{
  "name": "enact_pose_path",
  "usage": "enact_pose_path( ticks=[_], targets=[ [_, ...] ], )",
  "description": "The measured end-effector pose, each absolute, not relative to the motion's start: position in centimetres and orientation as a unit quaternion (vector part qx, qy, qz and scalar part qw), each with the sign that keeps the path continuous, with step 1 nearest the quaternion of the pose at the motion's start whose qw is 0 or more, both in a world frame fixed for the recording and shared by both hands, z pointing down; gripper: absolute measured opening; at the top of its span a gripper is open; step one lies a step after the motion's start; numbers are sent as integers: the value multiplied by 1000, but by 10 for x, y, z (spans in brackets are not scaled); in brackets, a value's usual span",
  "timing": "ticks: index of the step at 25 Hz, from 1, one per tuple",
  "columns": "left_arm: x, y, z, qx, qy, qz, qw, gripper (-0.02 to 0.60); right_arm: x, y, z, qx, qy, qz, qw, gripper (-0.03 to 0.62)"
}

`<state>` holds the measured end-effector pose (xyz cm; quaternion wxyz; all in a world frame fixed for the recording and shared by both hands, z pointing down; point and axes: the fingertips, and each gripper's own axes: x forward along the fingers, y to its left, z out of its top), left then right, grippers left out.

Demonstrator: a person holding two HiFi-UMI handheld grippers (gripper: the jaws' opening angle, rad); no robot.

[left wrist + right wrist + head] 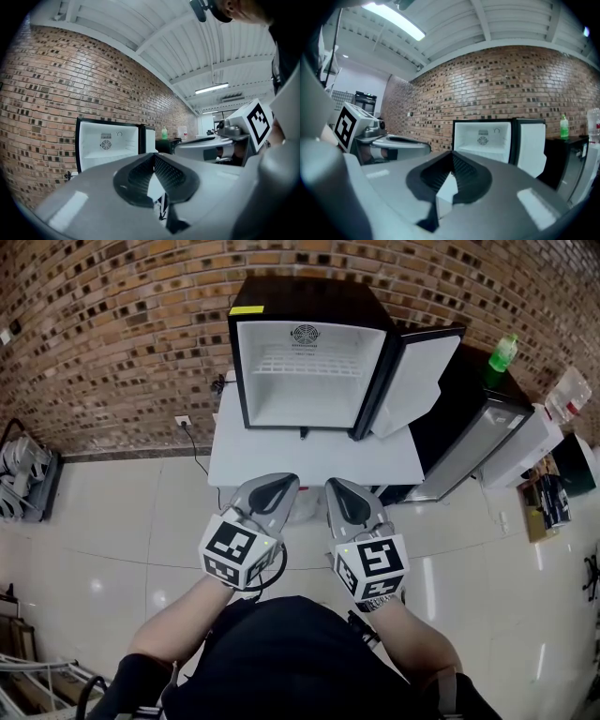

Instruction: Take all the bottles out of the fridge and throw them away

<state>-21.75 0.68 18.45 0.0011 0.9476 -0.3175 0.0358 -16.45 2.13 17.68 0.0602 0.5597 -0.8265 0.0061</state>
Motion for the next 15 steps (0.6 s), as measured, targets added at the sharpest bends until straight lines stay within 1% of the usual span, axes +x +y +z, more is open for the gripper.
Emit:
enact_pose_path(
  ticks=[15],
  targets=[
    [-215,5,184,946,-322,39,1,3,-160,20,177,560,-826,4,60,3]
  ],
)
